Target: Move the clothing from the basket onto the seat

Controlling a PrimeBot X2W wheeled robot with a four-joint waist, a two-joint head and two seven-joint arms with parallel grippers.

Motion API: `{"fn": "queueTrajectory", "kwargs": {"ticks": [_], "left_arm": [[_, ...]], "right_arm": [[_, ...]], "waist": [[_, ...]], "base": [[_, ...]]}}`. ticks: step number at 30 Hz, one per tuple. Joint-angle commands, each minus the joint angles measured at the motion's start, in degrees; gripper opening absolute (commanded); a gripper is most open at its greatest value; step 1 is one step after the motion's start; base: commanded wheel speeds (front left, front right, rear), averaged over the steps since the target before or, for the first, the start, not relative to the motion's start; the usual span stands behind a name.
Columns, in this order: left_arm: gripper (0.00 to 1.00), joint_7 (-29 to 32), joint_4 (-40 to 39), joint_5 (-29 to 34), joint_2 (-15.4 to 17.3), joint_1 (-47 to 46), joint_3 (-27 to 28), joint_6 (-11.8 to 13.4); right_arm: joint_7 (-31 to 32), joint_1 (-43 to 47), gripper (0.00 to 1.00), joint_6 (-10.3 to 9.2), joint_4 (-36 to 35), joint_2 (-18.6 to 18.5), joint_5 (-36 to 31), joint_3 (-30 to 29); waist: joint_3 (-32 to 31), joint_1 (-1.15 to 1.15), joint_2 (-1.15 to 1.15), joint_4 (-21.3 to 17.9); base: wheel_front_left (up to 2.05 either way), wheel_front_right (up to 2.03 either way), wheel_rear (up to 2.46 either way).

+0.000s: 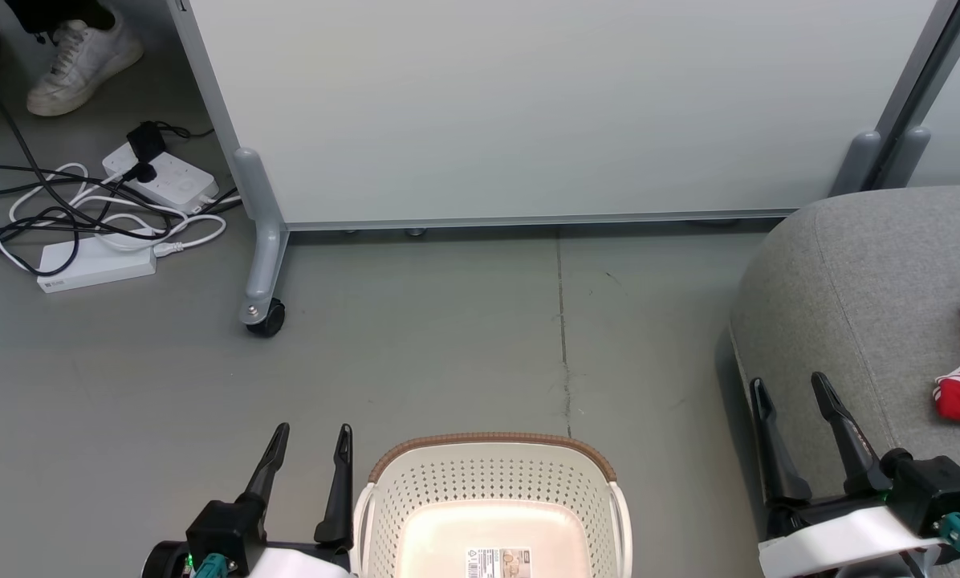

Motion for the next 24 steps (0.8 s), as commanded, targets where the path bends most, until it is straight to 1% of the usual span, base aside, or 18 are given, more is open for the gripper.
{"fn": "queueTrajectory", "kwargs": {"ticks": [1,9,24], "left_arm": [[1.0,0.0,0.1,-0.5,0.2,-0.2,0.3,-0.1],[1.0,0.0,0.5,-1.0,0.2,-0.5,0.3,-0.5],[1.0,0.0,0.3,-1.0,0.2,-0.4,0.4,0.2]], "right_arm": [[-0.3,-0.2,1.0,0.02,0.2,-0.2,0.1,-0.2],[-0.3,-0.5,1.0,0.02,0.5,-0.2,0.2,0.1],[-0.3,-0.4,1.0,0.02,0.6,-0.2,-0.1,0.4]], "waist": [[0.0,0.0,0.0,0.0],[0.2,0.0,0.0,0.2],[0.2,0.0,0.0,0.2]], "base": [[0.0,0.0,0.0],[0.0,0.0,0.0],[0.0,0.0,0.0]]}}
